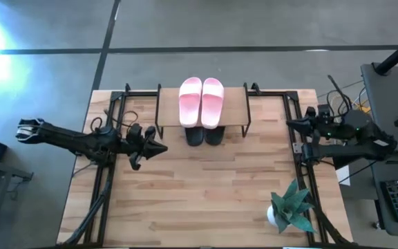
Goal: Pick and place slides into the shelf
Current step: Return to Home Position
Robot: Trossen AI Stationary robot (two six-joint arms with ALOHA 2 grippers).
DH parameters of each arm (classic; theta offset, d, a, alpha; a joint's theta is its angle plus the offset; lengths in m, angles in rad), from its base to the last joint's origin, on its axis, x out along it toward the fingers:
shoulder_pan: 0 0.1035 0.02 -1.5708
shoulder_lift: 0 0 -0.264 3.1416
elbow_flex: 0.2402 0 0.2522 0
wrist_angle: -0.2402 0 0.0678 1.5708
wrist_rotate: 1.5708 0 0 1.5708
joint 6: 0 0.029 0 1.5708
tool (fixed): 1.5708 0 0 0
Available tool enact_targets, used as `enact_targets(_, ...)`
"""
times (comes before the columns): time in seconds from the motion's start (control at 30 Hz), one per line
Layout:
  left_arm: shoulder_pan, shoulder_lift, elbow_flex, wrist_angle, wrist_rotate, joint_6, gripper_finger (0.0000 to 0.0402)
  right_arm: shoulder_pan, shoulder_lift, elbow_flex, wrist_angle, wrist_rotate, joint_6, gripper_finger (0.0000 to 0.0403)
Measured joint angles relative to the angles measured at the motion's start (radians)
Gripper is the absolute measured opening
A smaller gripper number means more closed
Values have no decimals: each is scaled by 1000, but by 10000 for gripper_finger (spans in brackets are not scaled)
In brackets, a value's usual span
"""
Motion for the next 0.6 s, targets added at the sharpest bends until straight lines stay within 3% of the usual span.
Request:
enact_targets(0.27, 0, -103, -160, 236, 13, -22, 0, 0, -172, -128, 40, -42, 48, 9)
enact_targets(0.43, 0, -180, -239, 269, 22, -52, 0, 0, -149, -157, 48, -14, 54, 9)
enact_targets(0.6, 0, -247, -317, 275, 67, -113, 0, 0, -127, -182, 28, 43, 159, 9)
